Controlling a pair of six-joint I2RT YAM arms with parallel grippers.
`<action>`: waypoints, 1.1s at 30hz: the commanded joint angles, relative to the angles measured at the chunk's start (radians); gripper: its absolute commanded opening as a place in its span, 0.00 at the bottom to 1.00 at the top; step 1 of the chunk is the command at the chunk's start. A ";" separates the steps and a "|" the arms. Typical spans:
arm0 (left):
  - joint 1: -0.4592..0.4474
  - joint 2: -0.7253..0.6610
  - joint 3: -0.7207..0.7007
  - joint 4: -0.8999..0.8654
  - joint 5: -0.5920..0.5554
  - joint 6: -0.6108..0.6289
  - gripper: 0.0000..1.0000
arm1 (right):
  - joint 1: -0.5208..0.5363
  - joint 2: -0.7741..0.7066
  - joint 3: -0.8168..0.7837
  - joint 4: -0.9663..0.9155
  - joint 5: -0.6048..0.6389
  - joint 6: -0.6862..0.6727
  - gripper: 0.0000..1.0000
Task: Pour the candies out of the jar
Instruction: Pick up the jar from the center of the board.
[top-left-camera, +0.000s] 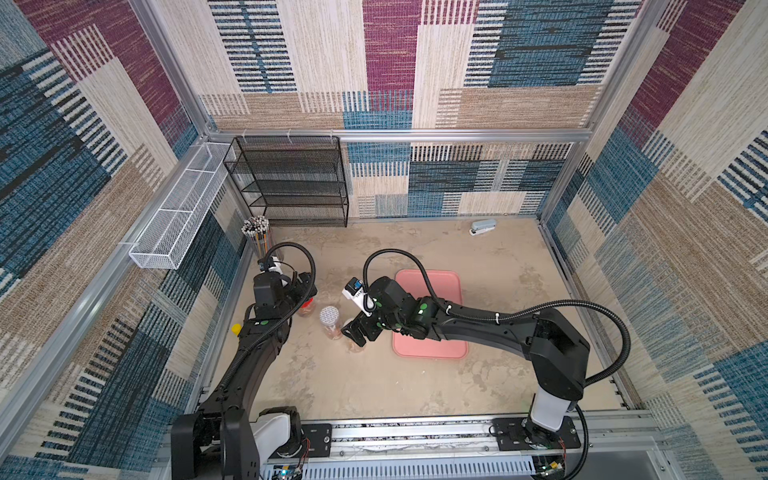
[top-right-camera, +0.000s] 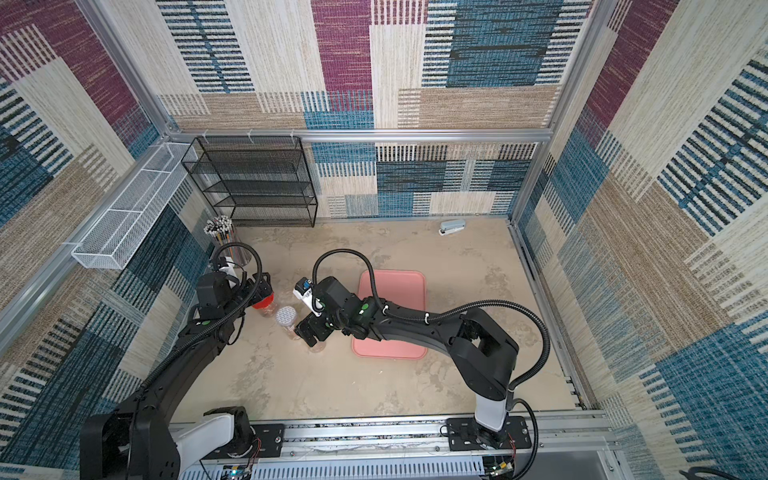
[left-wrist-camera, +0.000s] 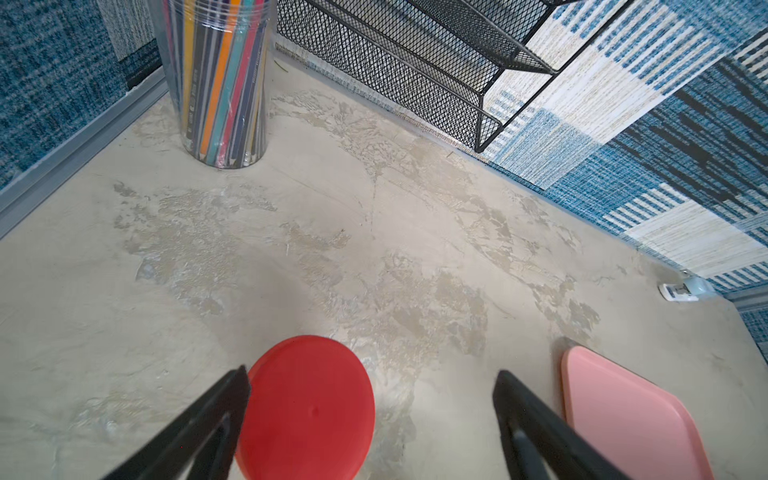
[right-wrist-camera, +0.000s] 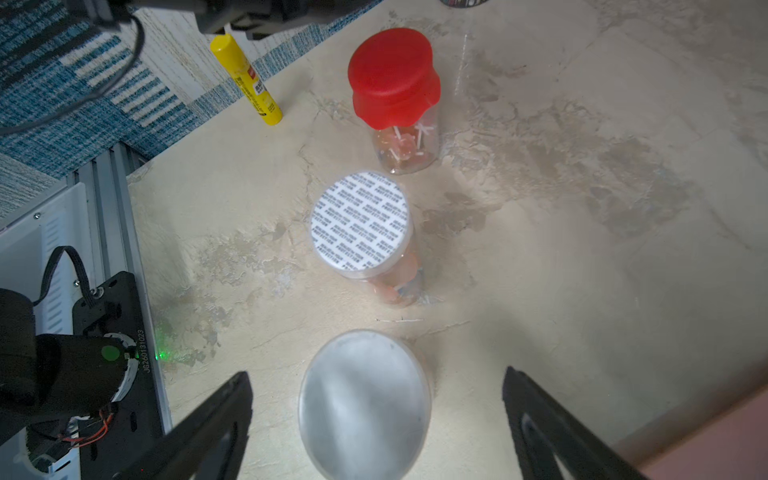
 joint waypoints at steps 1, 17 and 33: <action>0.002 -0.002 -0.001 0.007 0.003 -0.006 0.95 | 0.012 0.018 0.013 -0.010 0.034 -0.014 0.93; 0.002 0.010 -0.004 0.031 0.038 -0.023 0.94 | 0.034 0.060 -0.005 0.022 0.075 0.009 0.59; -0.061 0.114 0.205 -0.016 0.304 0.008 0.91 | -0.278 -0.195 -0.126 0.041 -0.242 0.009 0.47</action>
